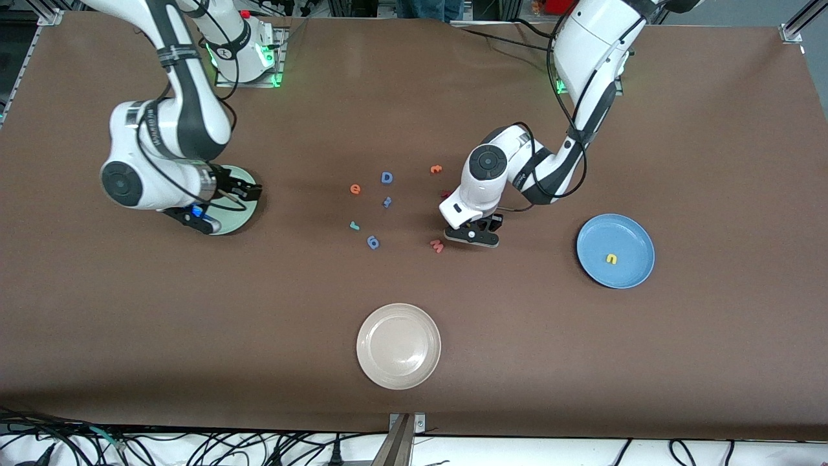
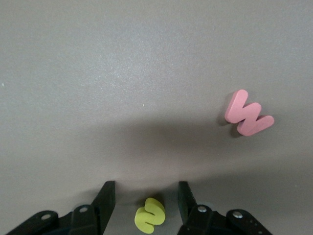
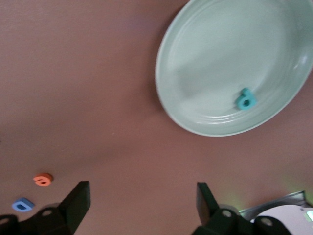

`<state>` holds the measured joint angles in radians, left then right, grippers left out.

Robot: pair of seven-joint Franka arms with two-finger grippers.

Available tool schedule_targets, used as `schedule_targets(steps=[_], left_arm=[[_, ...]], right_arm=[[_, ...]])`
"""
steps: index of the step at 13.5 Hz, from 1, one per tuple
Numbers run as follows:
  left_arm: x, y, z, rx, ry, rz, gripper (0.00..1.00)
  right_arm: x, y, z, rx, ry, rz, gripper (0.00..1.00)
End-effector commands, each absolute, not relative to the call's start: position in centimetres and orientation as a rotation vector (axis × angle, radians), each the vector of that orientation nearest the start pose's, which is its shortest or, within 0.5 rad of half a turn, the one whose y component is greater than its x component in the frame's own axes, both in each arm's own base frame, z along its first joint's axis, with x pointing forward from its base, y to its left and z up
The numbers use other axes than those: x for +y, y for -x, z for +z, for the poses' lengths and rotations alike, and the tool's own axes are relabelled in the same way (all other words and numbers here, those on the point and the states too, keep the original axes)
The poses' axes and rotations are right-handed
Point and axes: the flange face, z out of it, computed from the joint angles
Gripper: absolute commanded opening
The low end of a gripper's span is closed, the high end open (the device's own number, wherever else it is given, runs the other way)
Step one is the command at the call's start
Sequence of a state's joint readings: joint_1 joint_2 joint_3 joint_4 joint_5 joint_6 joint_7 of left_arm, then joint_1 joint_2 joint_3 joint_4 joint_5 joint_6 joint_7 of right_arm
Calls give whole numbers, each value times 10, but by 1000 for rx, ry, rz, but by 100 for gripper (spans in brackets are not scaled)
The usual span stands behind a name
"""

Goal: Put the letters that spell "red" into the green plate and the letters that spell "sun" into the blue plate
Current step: 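Grasp the yellow 2 with the left gripper while the right gripper reaches the orange e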

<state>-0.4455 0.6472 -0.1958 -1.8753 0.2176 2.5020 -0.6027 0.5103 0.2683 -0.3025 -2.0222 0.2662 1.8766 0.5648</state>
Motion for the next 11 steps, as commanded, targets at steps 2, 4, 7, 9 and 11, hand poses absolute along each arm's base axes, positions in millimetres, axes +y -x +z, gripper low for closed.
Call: schedule_targets(steps=[2,4,7,9,11], left_arm=[[-373,-489,169,303,3089,-2,61],[-374,-489,169,300,3090,-2,61],[-375,-490,171,293,3094,-7,59],[-375,-490,170,269,3097,-7,56],[-377,-491,170,251,3111,-25,45]], right_arm=[[208,-522,291,915,2968,558,98],[235,-518,278,980,2961,498,98],[282,-506,251,1064,2956,402,97],[304,-501,229,1105,2945,323,96],[321,-494,208,1118,2947,277,96]])
